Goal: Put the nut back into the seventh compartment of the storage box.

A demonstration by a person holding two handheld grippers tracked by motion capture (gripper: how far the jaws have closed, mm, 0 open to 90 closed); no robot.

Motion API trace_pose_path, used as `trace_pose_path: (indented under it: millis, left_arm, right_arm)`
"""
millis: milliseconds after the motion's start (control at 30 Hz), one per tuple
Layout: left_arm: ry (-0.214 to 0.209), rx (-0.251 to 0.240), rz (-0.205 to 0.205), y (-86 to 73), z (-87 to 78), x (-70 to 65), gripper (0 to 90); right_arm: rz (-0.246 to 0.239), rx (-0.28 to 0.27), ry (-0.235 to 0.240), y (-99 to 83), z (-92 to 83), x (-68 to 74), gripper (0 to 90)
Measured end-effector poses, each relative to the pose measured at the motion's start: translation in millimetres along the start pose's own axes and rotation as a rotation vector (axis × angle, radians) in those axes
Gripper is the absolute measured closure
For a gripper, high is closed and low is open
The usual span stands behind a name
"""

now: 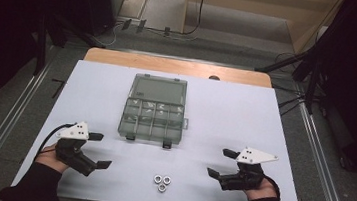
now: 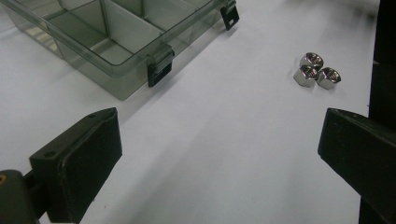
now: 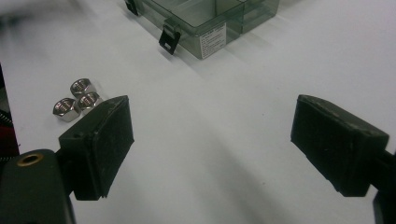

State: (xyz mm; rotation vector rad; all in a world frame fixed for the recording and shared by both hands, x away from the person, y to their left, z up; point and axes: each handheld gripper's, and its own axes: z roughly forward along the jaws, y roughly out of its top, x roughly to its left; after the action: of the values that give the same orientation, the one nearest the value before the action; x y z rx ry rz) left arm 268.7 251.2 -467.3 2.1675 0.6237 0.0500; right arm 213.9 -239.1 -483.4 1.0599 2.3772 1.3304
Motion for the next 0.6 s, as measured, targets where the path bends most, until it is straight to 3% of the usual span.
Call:
trace_pose_path:
  millis: [367, 600]
  left_arm:
    - [-0.007, -0.005, 0.001, 0.3, -0.1, -0.8, 0.0]
    - [-0.015, -0.001, 0.002, 0.6, 0.3, -1.1, 0.0]
  right_arm:
    - [0.010, 0.015, 0.013, 0.6, -0.1, 1.2, 15.1]
    - [-0.007, -0.011, 0.003, 0.0, -1.6, 1.3, 14.9]
